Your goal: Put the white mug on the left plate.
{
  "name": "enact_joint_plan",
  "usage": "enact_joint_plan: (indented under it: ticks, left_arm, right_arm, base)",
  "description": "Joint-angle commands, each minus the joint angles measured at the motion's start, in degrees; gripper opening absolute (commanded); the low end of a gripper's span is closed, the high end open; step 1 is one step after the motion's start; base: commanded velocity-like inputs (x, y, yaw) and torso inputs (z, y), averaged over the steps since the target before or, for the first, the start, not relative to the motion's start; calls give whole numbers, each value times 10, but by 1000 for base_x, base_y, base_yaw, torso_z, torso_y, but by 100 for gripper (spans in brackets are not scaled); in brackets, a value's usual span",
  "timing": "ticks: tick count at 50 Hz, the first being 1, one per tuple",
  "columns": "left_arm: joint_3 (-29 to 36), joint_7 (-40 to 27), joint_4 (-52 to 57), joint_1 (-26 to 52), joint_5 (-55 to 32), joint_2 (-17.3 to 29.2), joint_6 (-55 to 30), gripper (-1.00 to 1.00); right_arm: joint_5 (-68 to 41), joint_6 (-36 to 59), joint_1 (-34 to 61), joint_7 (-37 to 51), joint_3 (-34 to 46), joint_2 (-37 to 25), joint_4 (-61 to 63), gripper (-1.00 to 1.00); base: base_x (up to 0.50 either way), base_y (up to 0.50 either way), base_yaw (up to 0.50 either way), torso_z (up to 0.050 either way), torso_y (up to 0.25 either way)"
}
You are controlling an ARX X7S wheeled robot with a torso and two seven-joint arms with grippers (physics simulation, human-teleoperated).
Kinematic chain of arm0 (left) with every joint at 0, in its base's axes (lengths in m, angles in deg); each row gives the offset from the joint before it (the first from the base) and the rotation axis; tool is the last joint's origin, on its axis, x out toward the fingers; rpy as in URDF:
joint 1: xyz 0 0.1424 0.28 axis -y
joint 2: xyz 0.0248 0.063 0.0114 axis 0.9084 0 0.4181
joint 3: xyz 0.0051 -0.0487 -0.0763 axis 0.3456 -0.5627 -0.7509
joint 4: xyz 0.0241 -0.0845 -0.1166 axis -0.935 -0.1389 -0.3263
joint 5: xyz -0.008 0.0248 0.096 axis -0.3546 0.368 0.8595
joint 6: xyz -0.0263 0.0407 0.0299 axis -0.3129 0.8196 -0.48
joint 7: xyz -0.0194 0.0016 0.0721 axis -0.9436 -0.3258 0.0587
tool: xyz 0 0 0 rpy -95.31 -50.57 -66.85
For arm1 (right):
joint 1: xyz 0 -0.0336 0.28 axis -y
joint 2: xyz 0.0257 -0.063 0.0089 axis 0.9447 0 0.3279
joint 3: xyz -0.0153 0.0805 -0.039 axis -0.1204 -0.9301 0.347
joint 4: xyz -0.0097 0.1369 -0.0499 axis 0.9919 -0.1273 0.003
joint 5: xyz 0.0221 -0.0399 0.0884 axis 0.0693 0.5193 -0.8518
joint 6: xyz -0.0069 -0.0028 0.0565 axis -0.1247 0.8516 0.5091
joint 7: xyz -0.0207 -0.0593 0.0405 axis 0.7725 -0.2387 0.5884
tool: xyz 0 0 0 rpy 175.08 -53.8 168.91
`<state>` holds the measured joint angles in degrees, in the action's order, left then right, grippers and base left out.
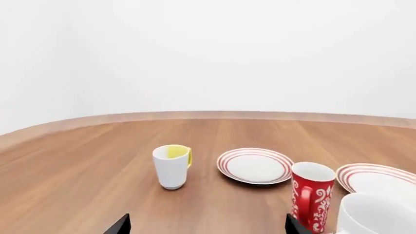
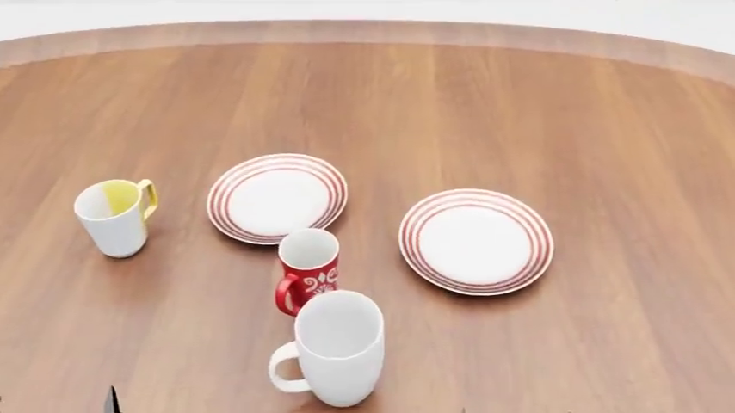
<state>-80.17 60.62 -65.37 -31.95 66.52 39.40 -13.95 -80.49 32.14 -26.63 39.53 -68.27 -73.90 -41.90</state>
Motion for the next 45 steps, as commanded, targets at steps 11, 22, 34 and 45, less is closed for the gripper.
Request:
enact_joint_plan:
  ticks: [11, 22, 34, 45]
  left_arm:
    - [17, -17, 0, -7, -3, 18, 12, 100]
    - [23, -17, 19, -12, -24, 25, -6, 100]
    - [34, -24, -3, -6, -14, 29, 15, 100]
    - [42, -20, 4, -12, -26, 37, 22, 100]
  right_arm:
    - [-8, -13, -9, 16, 15, -16, 12, 100]
    - [-12, -14, -7, 22, 21, -22, 7, 100]
    - [-19, -14, -6, 25, 29, -28, 7, 100]
    - [-22, -11, -6, 31, 35, -33, 9, 100]
  base:
    - [482, 0, 0, 0, 0]
    - [484, 0, 0, 0, 0]
    - [483, 0, 0, 0, 0]
    - [484, 0, 0, 0, 1]
